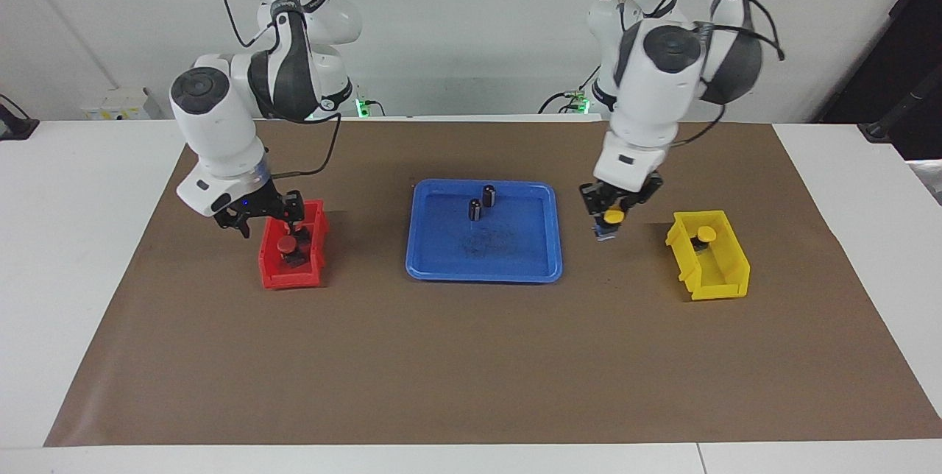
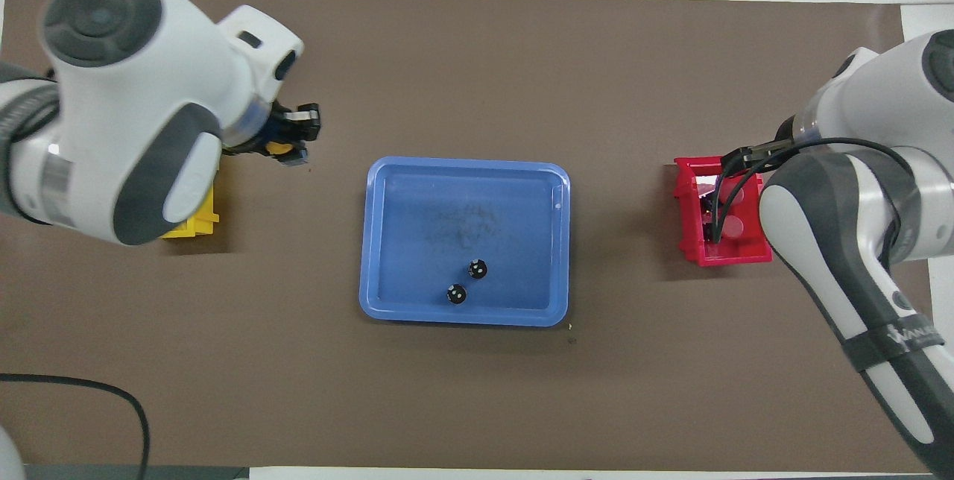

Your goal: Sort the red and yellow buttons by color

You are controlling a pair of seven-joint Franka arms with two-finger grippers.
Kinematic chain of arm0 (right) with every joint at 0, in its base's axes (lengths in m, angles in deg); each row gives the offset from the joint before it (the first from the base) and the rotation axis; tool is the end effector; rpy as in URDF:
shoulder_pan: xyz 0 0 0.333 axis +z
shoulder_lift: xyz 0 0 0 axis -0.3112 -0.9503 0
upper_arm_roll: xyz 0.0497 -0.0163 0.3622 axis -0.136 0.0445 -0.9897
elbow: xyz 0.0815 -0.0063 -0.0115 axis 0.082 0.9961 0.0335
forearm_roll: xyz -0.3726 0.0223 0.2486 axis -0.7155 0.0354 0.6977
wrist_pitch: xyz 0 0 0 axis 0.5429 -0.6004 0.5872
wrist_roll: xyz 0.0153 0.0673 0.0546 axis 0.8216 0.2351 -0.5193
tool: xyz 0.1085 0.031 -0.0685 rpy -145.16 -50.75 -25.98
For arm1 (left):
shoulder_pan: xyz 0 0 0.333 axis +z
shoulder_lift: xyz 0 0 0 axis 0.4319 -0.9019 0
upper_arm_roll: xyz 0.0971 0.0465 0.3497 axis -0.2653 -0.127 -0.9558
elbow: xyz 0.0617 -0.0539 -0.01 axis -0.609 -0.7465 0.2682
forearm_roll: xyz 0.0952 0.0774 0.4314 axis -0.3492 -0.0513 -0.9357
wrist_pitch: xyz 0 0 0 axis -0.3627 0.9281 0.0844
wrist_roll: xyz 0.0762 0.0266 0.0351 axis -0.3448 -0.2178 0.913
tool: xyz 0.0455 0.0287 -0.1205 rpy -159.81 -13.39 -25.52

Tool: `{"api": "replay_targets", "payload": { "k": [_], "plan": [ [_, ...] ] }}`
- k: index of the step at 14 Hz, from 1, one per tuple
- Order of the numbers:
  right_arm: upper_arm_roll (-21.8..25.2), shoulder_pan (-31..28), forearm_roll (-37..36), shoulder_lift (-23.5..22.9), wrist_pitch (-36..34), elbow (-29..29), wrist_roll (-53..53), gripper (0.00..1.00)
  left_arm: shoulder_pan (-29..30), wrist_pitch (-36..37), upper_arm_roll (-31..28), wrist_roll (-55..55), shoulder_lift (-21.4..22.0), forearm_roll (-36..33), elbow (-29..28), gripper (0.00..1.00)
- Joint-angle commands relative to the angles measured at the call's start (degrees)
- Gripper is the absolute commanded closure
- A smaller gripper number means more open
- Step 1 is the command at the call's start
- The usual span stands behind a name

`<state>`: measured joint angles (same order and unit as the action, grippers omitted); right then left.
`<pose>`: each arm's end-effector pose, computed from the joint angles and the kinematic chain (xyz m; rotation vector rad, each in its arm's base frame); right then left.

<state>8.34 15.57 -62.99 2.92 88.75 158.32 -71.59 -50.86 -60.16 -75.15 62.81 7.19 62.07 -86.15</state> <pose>0.6430 0.0194 0.4834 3.0566 0.2012 -0.0404 0.6555 -0.1919 0.5347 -3.1004 -0.0816 -0.0583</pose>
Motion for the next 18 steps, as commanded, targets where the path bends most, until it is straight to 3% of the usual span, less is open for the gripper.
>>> {"api": "replay_targets", "payload": {
  "k": [1, 3, 6, 9, 15, 18],
  "plan": [
    [-0.1, -0.9, 3.3, 1.8, -10.5, -7.0, -0.8, 0.0, 9.2, 0.2, 0.4, -16.7, 0.3, 0.2, -1.5, 0.98],
    [0.3, -1.0, 3.4, 5.9, -15.4, -7.6, -0.8, 0.0, 13.8, -4.5, 0.5, -20.7, 1.0, 0.6, -4.6, 0.99],
    [2.1, -3.0, 4.2, 7.3, -23.5, -12.4, -1.0, 0.0, 14.1, -13.0, 0.4, -20.8, 1.0, 1.1, -11.2, 0.99],
    [3.6, -5.5, 4.4, 6.5, -22.9, -14.6, -1.1, 0.0, 15.0, -19.0, 0.4, -21.6, 1.6, 1.1, -17.3, 0.99],
    [3.4, -7.2, 4.3, 6.8, -22.7, -13.1, -1.0, 0.0, 15.9, -21.4, 0.3, -23.5, 0.7, 1.1, -19.1, 0.99],
    [3.0, -6.8, 4.2, 6.7, -22.3, -13.3, -0.7, 0.0, 16.0, -26.1, 0.3, -23.5, 0.5, 1.1, -22.6, 0.99]
  ]
}}
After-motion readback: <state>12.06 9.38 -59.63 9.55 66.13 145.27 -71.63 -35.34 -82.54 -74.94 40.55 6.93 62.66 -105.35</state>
